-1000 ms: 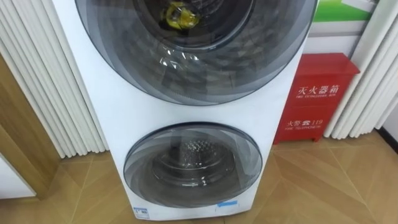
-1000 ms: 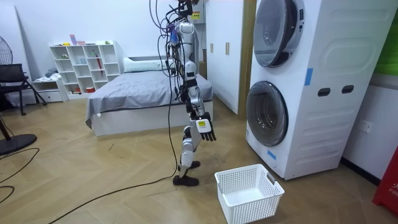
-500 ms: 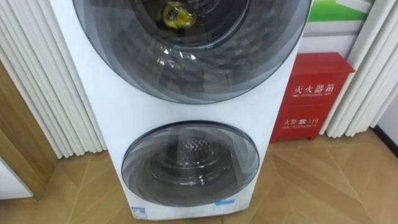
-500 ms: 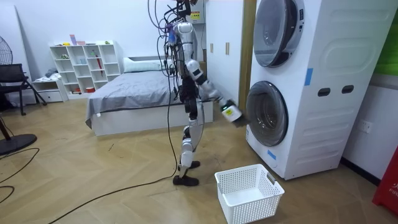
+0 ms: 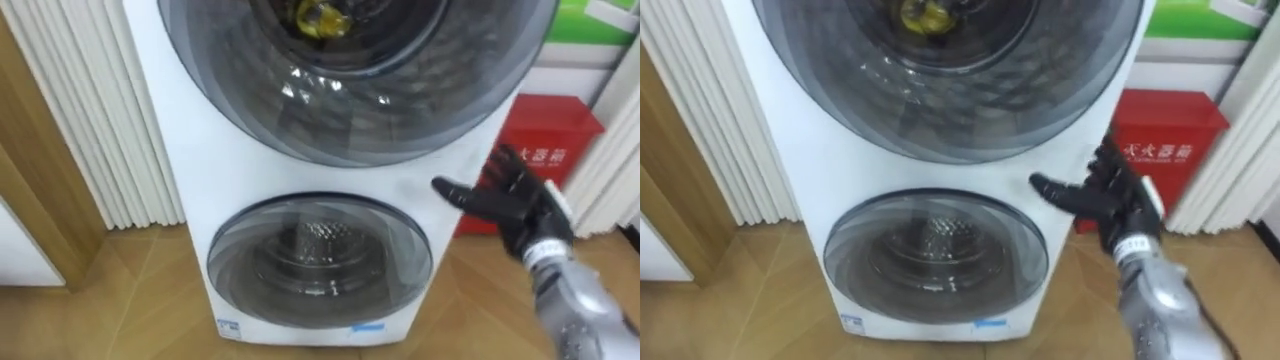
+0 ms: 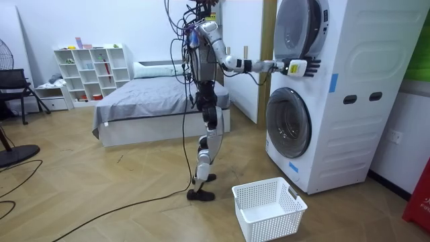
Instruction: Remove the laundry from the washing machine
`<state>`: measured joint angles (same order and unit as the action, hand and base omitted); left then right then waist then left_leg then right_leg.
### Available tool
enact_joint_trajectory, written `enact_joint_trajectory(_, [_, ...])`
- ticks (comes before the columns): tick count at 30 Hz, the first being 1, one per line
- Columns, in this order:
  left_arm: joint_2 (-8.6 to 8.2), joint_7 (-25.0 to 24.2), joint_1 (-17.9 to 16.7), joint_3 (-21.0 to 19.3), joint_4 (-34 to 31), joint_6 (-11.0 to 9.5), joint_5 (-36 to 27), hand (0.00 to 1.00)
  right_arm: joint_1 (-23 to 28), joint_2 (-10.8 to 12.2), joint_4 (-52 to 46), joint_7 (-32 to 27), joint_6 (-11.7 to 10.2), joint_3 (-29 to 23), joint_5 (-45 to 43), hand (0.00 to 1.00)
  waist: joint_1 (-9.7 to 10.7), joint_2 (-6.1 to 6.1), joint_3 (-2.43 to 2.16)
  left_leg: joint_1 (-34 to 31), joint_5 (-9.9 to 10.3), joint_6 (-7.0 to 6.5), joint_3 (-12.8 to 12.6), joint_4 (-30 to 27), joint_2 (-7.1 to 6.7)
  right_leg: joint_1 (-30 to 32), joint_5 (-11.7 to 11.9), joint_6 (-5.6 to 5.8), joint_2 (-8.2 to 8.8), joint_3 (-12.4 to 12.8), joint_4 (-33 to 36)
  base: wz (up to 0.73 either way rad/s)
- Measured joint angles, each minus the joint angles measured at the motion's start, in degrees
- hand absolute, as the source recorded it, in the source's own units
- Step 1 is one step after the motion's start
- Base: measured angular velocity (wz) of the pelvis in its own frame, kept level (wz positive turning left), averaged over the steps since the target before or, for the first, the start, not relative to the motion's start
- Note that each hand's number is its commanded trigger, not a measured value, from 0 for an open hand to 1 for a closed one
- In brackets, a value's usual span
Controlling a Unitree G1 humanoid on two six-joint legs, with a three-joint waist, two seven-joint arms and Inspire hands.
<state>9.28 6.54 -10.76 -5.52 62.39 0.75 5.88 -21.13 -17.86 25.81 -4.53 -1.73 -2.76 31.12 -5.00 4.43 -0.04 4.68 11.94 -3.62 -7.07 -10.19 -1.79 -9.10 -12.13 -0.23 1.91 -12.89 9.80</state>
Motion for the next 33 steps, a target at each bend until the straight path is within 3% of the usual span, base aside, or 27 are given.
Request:
enact_joint_trajectory(5, [0.49,-0.06,-0.06,0.03,-0.03,1.05,1.89,0.0,-0.45,-1.0,-4.31,-2.88,-0.02,-0.2,-0.76,0.0,-0.4,0.21,0.1,0.19,-0.53,0.6,4.45,0.85,0.45,1.48,-0.41,0.51,-0.16,-2.8,2.65,0.08])
enact_joint_trajectory(6, [0.71,0.01,0.19,-0.08,-0.11,1.11,1.96,0.0,-0.64,-1.04,-4.32,-3.25,0.0,-0.26,-1.58,0.0,-1.76,0.29,0.12,0.17,-0.59,0.69,8.3,0.79,0.97,3.23,-1.15,0.66,-0.6,-2.32,1.4,-0.65])
enact_joint_trajectory(7, [0.63,0.02,0.12,-1.3,0.12,1.3,2.84,0.0,-1.65,-1.0,-4.54,-3.01,0.17,-0.11,-2.63,0.0,-3.14,0.51,0.35,-0.2,-0.34,1.2,10.96,0.58,1.41,6.15,2.57,-1.65,-0.64,-1.84,-1.85,-0.62])
enact_joint_trajectory(8, [0.46,0.04,-0.16,-1.79,0.22,1.69,3.4,0.0,-1.63,-1.03,-4.76,-3.09,0.16,-0.06,-2.96,0.0,-2.65,0.29,0.05,-0.43,-0.36,1.84,11.78,0.63,1.77,5.67,3.79,-1.74,-0.74,-3.07,-1.63,-0.21])
enact_joint_trajectory(9, [0.4,-0.06,-0.42,-2.37,0.24,2.32,4.01,0.0,-2.26,-1.31,-4.82,-3.78,0.18,-0.09,-3.2,0.0,-1.32,0.47,0.12,-0.65,-0.67,2.75,11.38,0.97,1.97,5.18,4.38,-1.97,-0.85,-4.84,-1.76,0.33])
enact_joint_trajectory(10, [0.4,-0.52,-0.75,-2.44,0.22,3.08,4.4,0.0,-2.59,-2.3,-4.84,-4.47,0.19,-0.27,-3.44,0.0,-0.9,0.49,0.13,-0.59,-0.8,2.9,8.91,1.56,2.3,5.02,4.37,-1.97,-0.98,-4.71,-1.73,0.3])
enact_joint_trajectory(12, [0.56,-0.7,-0.55,-2.45,-0.21,3.35,5.04,0.0,-3.4,-3.03,-4.84,-4.18,0.35,-0.14,-3.44,0.0,-0.84,1.03,0.42,-0.65,-1.09,2.88,6.55,1.66,2.47,5.04,4.34,-1.93,-1.13,-4.44,-1.84,0.04])
enact_joint_trajectory(16, [0.6,-0.63,-0.51,-2.41,-0.42,4.23,5.15,0.0,-5.73,-3.07,-4.84,-4.84,1.5,-0.26,-1.92,0.0,-0.13,2.02,0.14,-0.45,-1.1,2.87,6.33,1.65,2.18,5.06,4.3,-1.86,-1.06,-4.45,-1.92,0.0])
enact_joint_trajectory(26, [1.14,-0.48,-0.81,-1.95,-0.46,4.42,5.64,0.0,-9.14,-3.33,-4.88,-6.55,1.65,-0.35,-2.36,0.0,1.05,1.91,0.19,-1.04,-1.1,2.82,5.77,1.41,2.09,4.97,4.22,-1.73,-0.91,-4.81,-1.92,0.03])
enact_joint_trajectory(33, [1.13,-0.48,-1.05,-1.99,-0.5,5.28,5.63,0.0,-9.13,-3.33,-4.91,-5.23,1.65,-0.33,-5.02,0.0,0.57,1.53,0.19,-1.14,-1.02,2.34,5.73,1.47,2.09,5.25,4.15,-1.83,-0.96,-4.53,-1.58,0.0])
